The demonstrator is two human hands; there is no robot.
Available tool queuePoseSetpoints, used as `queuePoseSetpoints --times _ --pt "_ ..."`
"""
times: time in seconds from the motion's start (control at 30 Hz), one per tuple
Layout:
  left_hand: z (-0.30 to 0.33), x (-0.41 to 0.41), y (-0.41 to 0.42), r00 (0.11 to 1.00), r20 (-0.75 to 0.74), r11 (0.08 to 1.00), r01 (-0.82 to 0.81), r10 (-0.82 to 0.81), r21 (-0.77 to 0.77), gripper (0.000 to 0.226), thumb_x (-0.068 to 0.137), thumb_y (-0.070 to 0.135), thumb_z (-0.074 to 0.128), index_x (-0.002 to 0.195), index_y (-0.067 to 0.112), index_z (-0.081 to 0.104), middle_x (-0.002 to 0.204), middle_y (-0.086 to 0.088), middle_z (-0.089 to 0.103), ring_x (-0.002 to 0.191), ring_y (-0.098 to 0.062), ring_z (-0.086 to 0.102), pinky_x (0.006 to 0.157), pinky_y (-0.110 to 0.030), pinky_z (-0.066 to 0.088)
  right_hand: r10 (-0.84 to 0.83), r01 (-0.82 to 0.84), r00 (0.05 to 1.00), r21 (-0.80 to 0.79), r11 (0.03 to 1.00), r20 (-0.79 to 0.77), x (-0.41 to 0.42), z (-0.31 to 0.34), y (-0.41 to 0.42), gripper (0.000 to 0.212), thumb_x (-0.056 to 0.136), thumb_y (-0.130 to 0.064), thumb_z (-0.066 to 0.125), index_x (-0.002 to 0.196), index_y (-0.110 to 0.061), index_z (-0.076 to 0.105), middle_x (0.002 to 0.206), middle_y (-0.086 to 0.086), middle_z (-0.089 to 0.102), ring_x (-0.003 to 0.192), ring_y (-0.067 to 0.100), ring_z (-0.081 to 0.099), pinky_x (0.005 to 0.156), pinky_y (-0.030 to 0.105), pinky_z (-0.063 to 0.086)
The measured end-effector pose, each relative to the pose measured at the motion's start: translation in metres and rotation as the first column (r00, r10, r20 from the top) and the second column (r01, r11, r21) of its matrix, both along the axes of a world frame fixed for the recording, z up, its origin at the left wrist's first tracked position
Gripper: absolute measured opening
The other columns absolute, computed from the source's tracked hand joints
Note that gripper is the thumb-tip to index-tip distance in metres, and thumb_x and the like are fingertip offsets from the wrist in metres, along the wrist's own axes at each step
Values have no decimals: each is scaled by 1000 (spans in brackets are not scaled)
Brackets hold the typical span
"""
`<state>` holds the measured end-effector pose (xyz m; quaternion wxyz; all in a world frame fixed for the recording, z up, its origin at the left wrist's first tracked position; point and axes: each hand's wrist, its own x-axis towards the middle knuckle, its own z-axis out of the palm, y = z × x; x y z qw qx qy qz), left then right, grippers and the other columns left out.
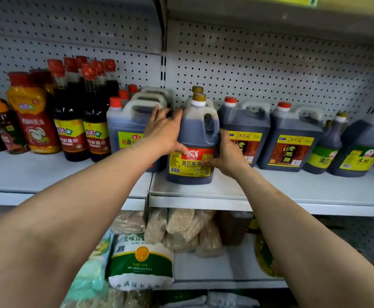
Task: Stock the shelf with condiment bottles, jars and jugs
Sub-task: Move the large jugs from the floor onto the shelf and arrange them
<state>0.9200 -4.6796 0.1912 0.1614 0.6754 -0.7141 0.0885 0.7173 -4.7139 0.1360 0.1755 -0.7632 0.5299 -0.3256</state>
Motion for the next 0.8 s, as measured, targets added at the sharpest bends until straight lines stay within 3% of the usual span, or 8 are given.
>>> queuePoseSetpoints --times 0.23,0.33,0.47,0.67,0.8 --pt "-2 -5 22 1000 9 1000 -11 11 -27 111 73 55 76 153 8 14 161 -16 19 151 -28 -6 122 -44 1 -199 205 964 15 979 -177 15 17 35 92 68 -32 89 139 -14 33 130 14 61 116 36 59 89 39 48" --pt "0 10 38 993 -64 990 94 -101 -101 107 74 51 78 153 14 17 161 -10 21 150 -27 4 119 -40 15 -293 292 926 -40 955 -239 16 29 59 91 69 -38 88 138 -14 35 129 16 60 117 37 58 88 42 48" --pt "-4 35 66 963 -152 969 201 -222 -146 93 75 46 79 150 20 29 150 -8 40 139 -29 30 111 -40 34 -377 366 862 -98 925 -339 26 39 102 90 70 -43 86 142 -20 38 131 13 52 118 36 56 90 41 47" --pt "-27 74 104 891 -354 955 296 -284 -21 64 73 31 84 126 22 51 124 -8 46 117 -29 49 90 -40 47 -389 374 806 -126 919 -446 51 37 174 91 71 -41 85 147 -28 36 137 12 50 127 34 48 98 41 44" --pt "-48 100 145 890 -388 938 315 -238 146 65 73 29 85 128 25 51 130 -4 41 121 -27 45 85 -39 46 -367 380 795 -76 922 -483 71 25 217 86 73 -38 85 144 -31 38 137 11 49 128 34 47 100 41 43"
